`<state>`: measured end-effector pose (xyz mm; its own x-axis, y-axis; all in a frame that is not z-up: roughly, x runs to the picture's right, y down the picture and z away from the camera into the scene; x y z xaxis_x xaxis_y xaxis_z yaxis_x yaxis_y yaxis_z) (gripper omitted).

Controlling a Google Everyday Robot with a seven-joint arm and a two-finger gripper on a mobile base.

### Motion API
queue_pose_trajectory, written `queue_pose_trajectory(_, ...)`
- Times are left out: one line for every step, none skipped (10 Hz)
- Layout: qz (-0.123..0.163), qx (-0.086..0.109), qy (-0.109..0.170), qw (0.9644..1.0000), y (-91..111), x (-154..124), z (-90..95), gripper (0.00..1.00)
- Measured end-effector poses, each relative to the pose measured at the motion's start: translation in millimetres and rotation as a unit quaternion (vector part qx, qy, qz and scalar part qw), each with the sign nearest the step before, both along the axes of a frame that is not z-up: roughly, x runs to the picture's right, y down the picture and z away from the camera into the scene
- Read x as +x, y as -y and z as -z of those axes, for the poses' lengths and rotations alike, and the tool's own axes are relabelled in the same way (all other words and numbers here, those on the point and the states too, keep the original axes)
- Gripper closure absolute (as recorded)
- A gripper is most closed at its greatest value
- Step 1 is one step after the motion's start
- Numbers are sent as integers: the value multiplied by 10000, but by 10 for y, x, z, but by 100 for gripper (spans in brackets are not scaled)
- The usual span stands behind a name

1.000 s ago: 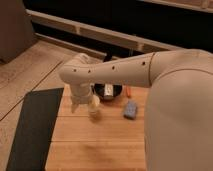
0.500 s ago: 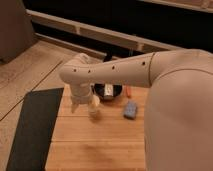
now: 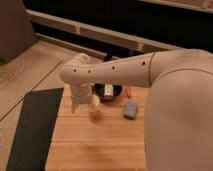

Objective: Wipe the white sponge on the table

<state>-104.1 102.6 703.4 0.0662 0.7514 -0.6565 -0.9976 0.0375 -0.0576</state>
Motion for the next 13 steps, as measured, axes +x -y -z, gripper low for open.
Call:
queue_pose_trajectory(0,0,0,10000,0,0,0,35)
queue_pose_trajectory(0,0,0,10000,0,0,0,35)
queue_pose_trajectory(1,5,2,10000,4,-3,-1,35)
queue_pose_trajectory(24,68,11,10000,48,-19,-16,35)
queue_pose_trajectory(51,254,63,9996,169,-73,-62,35)
queue_pose_trajectory(58,415,154,9990,274,-137,-86,35)
queue_pose_trajectory(-50,843,456,9954,569,-254,-129,35)
queue_pose_trajectory(-185,1144,619,9913,788,-231,-134,35)
queue_pose_trajectory(-346,1425,739,9864,971,-131,-108,35)
queue_pose_trajectory(-585,1706,821,9802,1104,73,-37,35)
queue_pose_trajectory(-705,1794,818,9778,1119,198,-4,35)
queue_pose_trajectory(-941,1894,774,9743,1108,426,37,35)
queue_pose_trajectory(-1207,1932,655,9715,1061,660,49,35)
